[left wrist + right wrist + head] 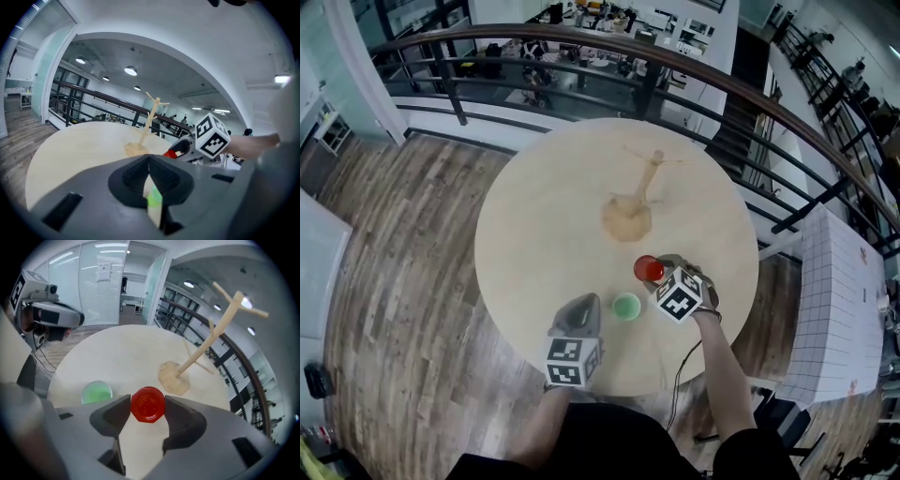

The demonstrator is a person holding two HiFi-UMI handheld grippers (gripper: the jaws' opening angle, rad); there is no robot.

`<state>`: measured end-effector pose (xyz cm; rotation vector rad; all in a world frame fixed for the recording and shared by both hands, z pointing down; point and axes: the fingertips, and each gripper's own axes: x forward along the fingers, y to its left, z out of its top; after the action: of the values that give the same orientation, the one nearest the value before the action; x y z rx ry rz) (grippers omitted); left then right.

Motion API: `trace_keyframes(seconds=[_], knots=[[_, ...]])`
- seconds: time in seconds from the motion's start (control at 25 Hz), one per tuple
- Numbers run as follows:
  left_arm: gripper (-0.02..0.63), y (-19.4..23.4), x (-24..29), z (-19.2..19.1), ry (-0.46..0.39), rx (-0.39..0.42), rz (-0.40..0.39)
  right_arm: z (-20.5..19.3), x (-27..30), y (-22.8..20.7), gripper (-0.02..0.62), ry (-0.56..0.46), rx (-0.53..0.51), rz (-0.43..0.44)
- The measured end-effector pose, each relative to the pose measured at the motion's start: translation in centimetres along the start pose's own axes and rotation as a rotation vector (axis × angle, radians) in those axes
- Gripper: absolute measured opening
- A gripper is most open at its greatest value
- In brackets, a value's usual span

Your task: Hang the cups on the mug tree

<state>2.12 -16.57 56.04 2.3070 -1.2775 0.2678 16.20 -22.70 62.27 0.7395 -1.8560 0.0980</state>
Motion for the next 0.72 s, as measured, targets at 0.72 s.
trace_keyframes(seconds=[0.72], knots=[[0.012, -1.2, -0.5, 2.8, -0.056, 0.029, -0.032, 9.3, -10.3, -2.2, 0.235, -0.163, -0.362, -0.533]])
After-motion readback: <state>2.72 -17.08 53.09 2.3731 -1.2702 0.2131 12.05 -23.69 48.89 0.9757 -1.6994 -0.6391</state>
